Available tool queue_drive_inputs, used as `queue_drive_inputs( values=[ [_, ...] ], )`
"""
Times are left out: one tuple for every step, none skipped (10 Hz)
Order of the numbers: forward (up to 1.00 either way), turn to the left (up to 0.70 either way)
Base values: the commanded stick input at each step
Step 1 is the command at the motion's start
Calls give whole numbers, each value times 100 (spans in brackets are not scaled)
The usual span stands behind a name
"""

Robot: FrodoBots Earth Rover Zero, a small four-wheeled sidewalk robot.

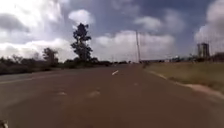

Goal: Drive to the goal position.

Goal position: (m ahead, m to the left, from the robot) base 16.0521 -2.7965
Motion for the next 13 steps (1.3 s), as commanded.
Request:
queue_drive_inputs(
  values=[
    [100,-29],
    [100,-7],
    [100,0],
    [100,0],
    [100,0],
    [100,0],
    [100,0],
    [100,0],
    [100,0],
    [100,0],
    [100,0],
    [100,0],
    [100,0]
  ],
)
